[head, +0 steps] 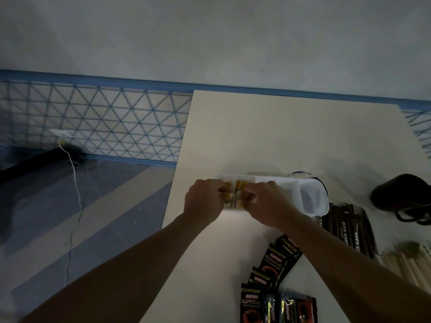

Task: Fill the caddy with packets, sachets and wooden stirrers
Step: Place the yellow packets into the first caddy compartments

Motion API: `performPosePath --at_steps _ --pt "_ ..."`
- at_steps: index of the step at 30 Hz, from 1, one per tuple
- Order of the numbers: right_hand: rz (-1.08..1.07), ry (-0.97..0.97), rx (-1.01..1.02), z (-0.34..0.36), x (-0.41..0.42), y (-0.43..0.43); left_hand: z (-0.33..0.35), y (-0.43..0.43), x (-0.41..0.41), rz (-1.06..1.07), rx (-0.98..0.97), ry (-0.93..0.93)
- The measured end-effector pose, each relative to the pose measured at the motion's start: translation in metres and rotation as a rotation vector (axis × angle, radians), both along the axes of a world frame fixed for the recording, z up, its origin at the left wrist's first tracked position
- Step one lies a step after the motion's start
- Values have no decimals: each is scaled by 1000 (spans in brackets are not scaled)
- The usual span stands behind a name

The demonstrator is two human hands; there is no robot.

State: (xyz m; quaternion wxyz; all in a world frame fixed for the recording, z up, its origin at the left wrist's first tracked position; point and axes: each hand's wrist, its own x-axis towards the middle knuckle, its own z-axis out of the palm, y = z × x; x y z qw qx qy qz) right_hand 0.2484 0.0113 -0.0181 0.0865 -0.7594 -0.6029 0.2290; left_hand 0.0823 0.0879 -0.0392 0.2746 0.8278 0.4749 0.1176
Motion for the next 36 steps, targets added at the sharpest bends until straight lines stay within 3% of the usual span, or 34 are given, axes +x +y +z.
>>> performPosePath --at_steps 13,18,24,36 --pt "-100 88 76 9 7 -7 12 9 -7 5 1 -35" --pt "-123 29 132 6 6 -4 19 12 2 -11 56 25" --pt "-47 -63 56 3 2 -1 15 12 12 -19 90 183" --pt "-49 -124 101 -3 -2 0 9 11 12 27 99 164"
